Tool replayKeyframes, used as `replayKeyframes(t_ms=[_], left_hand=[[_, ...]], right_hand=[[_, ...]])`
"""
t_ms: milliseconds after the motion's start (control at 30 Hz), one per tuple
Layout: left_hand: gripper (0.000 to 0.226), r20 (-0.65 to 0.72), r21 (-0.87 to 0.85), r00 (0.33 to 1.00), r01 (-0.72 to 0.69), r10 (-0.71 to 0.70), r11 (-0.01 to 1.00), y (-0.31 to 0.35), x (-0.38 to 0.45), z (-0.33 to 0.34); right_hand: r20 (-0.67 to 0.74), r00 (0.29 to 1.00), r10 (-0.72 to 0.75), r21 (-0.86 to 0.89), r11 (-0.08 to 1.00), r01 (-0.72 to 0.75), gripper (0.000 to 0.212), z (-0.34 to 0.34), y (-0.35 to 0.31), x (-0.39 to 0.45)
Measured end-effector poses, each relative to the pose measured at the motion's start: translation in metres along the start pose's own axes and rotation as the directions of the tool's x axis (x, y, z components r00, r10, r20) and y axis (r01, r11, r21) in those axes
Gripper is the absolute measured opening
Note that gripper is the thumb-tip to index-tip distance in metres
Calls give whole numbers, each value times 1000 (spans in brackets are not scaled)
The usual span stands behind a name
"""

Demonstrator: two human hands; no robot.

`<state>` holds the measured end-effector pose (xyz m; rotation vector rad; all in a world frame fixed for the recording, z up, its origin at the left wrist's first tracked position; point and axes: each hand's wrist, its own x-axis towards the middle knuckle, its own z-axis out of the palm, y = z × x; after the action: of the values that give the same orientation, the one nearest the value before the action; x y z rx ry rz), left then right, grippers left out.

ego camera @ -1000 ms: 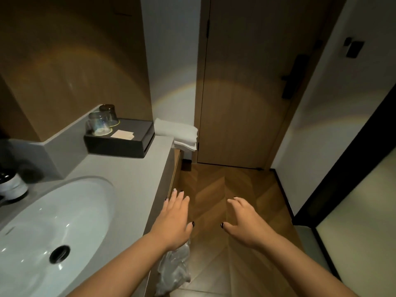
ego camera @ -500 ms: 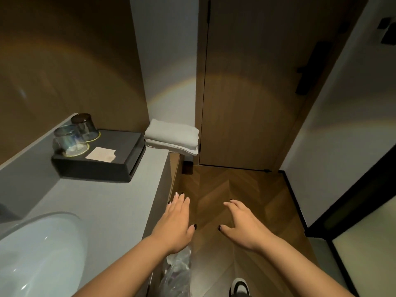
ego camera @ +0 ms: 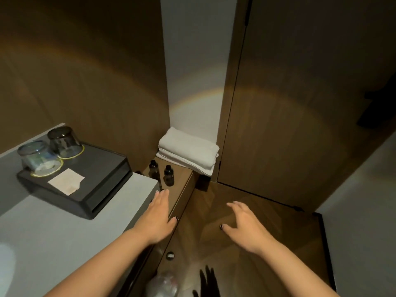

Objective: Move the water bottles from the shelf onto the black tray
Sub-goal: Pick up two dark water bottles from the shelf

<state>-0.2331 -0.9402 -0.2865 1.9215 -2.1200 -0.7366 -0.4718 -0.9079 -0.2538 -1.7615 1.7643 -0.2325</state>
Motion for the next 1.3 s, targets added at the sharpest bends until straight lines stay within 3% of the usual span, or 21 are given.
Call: replayKeyframes(t_ms=[400, 567, 833, 967, 1133, 1233, 1300], left_hand=[[72, -196, -110, 957, 194, -212, 975, -26, 153, -27], [71, -188, -189, 929, 284, -319, 940, -53, 254, -40], [69, -137, -319, 891, 374, -433, 871, -72, 341, -48], [71, -109, -390, 833, 466, -542, 794, -83, 360, -47], [69, -73, -471, 711, 594, -699, 653, -99, 371, -33], [52, -122, -590, 577, 612, -807, 526, -92, 380, -33], [40, -60, -640, 503, 643, -862, 419, -81, 382, -28]], right_hand=[[130, 989, -63, -52, 996, 71, 65, -48, 4, 185], [184, 981, -59, -107, 991, 80, 65, -68, -10, 283], [210, 966, -150, -169, 968, 187, 62, -103, -55, 406], [306, 923, -234, -163, 942, 293, 58, -100, -72, 451], [447, 850, -279, -174, 905, 388, 71, -83, -91, 521], [548, 785, -289, -92, 912, 400, 63, -72, -97, 568], [618, 728, -296, -58, 907, 418, 64, -67, -99, 597]])
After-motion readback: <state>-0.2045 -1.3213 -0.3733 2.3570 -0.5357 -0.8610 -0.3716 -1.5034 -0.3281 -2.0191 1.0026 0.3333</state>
